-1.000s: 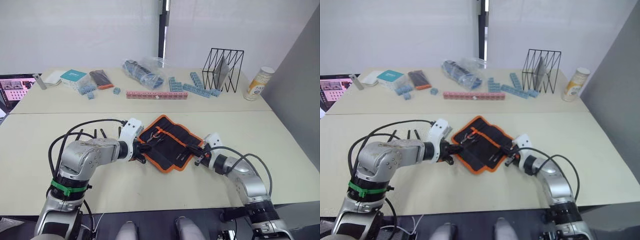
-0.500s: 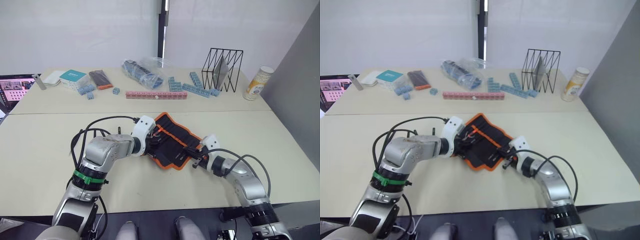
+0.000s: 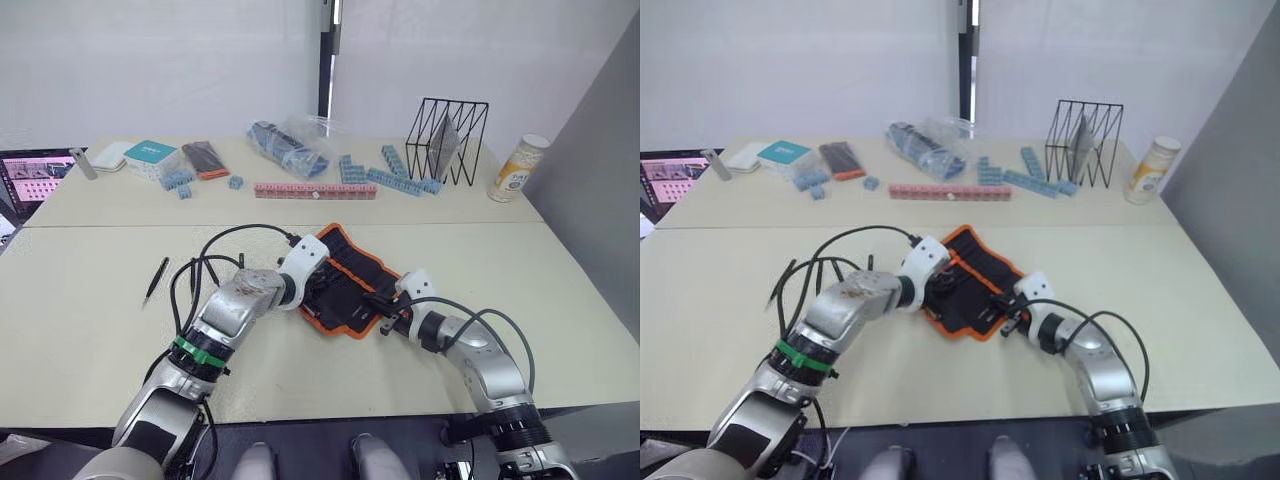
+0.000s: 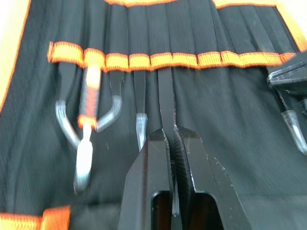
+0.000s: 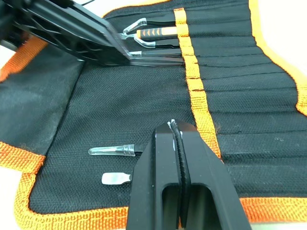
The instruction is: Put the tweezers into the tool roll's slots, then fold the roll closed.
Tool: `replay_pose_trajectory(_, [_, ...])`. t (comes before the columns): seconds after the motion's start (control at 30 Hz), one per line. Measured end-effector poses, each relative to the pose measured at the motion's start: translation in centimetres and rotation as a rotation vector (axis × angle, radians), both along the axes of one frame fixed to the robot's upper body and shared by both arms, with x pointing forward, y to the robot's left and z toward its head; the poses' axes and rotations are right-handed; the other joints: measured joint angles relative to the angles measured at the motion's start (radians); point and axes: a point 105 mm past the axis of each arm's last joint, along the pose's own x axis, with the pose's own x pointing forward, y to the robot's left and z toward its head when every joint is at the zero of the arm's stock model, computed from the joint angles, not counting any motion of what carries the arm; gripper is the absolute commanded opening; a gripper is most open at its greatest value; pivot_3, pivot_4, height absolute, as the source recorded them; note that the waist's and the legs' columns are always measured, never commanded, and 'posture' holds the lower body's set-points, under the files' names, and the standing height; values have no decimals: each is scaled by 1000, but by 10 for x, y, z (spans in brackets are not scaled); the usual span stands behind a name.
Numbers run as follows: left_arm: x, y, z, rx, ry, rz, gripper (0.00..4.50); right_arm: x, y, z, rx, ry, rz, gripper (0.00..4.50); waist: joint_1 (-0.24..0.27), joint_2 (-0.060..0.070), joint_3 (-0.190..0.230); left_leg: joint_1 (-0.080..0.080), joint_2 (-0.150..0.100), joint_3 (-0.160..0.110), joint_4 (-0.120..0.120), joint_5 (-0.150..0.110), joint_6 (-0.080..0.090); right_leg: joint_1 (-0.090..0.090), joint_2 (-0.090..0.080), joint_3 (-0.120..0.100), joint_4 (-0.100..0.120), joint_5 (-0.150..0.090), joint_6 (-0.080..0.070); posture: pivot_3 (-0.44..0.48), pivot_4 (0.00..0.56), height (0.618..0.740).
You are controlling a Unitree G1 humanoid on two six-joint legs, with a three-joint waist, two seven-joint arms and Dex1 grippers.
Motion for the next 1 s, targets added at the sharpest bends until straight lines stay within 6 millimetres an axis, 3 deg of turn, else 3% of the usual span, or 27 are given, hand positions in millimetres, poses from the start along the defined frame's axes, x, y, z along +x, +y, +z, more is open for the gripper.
replay_pose_trajectory(0.53, [20,-11,-8,-57,10,-57,0,-1,-2,-2,2,0,-21,22,2,0,0,5,-1,-2,0,0,0,9,0,0,-3,0,1,0,150,737])
replay_pose_trajectory(0.87, [6,8,5,-166,84,-26,3339,-3,-2,-1,-5,-3,-9,0,-4,0,0,5,-1,-3,-2,0,0,9,0,0,-3,-1,1,0,150,737])
replay_pose_trajectory(0.97, [4,19,19,-215,78,8,4330,-2,-3,-1,-2,-7,-8,0,-3,0,0,5,-1,-3,-2,0,0,9,0,0,-3,-1,1,0,150,737])
replay_pose_trajectory(1.0, [4,23,27,-231,62,18,4473,-2,-3,-1,0,-8,-6,0,-3,0,0,5,-1,-3,-2,0,0,9,0,0,-3,-1,1,0,150,737])
